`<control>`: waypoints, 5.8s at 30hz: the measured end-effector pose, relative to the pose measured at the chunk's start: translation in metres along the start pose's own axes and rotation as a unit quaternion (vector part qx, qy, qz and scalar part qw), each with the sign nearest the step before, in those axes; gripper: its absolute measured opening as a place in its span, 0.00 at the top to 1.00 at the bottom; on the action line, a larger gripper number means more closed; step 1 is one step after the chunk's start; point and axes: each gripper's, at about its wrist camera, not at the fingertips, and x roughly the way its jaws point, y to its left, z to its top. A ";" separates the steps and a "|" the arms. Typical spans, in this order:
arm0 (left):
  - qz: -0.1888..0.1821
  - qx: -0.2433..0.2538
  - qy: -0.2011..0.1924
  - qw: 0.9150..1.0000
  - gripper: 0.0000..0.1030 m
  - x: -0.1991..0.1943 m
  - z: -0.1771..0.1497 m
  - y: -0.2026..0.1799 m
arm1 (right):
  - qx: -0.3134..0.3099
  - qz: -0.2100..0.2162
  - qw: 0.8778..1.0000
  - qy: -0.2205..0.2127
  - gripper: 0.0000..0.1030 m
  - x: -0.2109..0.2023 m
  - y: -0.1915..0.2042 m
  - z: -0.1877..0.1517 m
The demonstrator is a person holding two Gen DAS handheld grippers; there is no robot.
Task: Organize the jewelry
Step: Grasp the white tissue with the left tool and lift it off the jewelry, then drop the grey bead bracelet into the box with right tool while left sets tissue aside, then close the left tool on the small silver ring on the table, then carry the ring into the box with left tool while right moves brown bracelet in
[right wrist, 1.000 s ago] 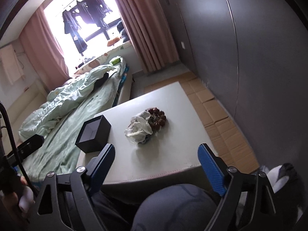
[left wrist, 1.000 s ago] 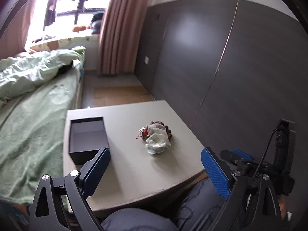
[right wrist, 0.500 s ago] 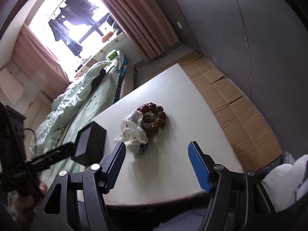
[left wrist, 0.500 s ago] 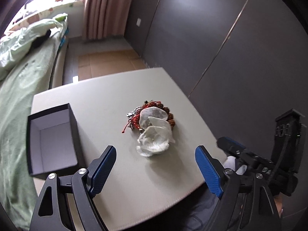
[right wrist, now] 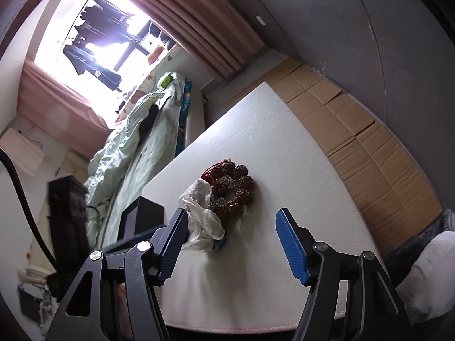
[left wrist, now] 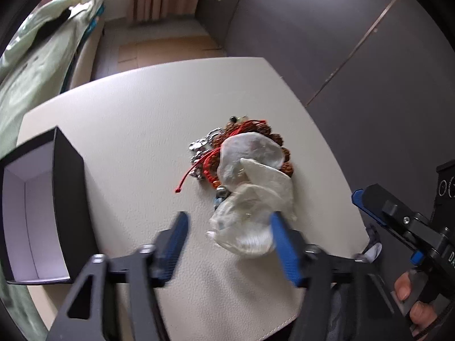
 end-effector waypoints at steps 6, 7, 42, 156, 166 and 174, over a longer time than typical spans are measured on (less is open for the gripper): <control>-0.032 -0.013 -0.016 0.999 0.99 -0.013 -0.003 0.007 | -0.001 0.003 1.000 0.004 0.36 0.010 0.000 0.003; -0.032 -0.009 -0.033 0.999 0.99 -0.023 -0.004 0.006 | 0.000 0.002 1.000 0.008 0.36 0.014 0.000 0.003; 0.001 -0.137 -0.263 0.955 0.99 -0.145 -0.030 0.101 | -0.113 -0.042 0.990 0.069 0.90 0.079 0.054 0.007; 0.026 0.102 -0.102 0.989 0.87 -0.072 -0.043 0.020 | -0.063 -0.070 0.992 0.086 0.43 0.049 0.011 0.020; 0.013 0.093 -0.160 0.983 0.87 -0.100 -0.042 0.032 | -0.064 -0.088 0.990 0.093 0.48 0.085 0.016 0.022; 0.030 0.075 -0.190 0.978 0.87 -0.113 -0.046 0.057 | -0.113 -0.136 0.981 0.085 0.69 0.096 0.029 0.024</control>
